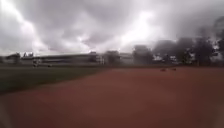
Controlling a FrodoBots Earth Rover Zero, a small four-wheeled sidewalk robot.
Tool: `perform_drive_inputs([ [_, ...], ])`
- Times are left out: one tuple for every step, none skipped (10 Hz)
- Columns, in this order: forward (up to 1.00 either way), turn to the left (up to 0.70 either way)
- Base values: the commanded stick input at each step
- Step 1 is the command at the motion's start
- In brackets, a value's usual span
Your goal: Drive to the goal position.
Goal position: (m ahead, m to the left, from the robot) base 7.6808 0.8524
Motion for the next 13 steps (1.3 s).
perform_drive_inputs([
  [0.7,0.0],
  [0.7,0.0],
  [0.7,0.0],
  [0.7,0.0],
  [0.7,0.0],
  [0.7,0.0],
  [0.7,0.0],
  [0.7,0.0],
  [0.7,0.0],
  [0.7,0.0],
  [0.7,0.0],
  [0.7,0.0],
  [0.7,0.0],
])
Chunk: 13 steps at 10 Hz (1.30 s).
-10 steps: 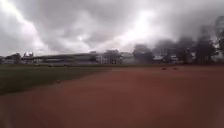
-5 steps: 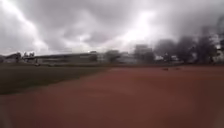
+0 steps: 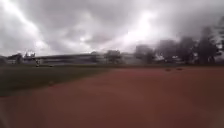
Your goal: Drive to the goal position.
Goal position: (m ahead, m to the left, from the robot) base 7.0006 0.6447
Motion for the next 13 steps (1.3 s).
perform_drive_inputs([
  [0.7,0.0],
  [0.7,0.0],
  [0.7,0.0],
  [0.7,0.0],
  [0.7,0.0],
  [0.7,0.0],
  [0.7,0.0],
  [0.7,0.0],
  [0.7,0.0],
  [0.7,0.0],
  [0.7,0.0],
  [0.7,0.0],
  [0.7,0.0],
])
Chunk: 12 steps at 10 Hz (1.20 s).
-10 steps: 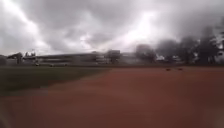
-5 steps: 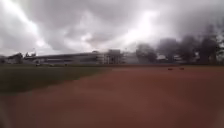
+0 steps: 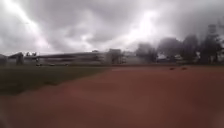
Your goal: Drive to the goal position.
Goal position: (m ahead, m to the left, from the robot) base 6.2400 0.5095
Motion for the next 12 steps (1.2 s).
perform_drive_inputs([
  [0.7,0.0],
  [0.7,0.0],
  [0.7,0.0],
  [0.7,0.0],
  [0.7,0.0],
  [0.7,0.0],
  [0.7,0.0],
  [0.7,0.0],
  [0.7,0.0],
  [0.7,0.0],
  [0.7,0.0],
  [0.7,0.0],
])
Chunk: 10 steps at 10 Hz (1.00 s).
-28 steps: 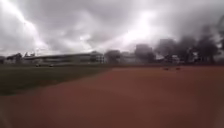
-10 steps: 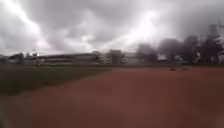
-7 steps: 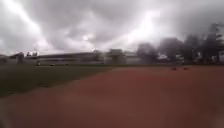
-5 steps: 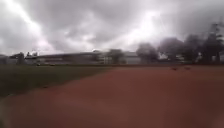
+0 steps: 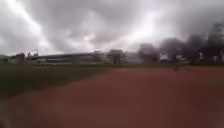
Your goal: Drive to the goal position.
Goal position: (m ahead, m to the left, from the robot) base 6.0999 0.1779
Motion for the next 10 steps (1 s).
perform_drive_inputs([
  [0.7,0.0],
  [0.7,0.0],
  [0.7,0.0],
  [0.7,0.0],
  [0.7,0.0],
  [0.7,0.0],
  [0.7,0.0],
  [0.7,0.0],
  [0.7,0.0],
  [0.7,0.0],
])
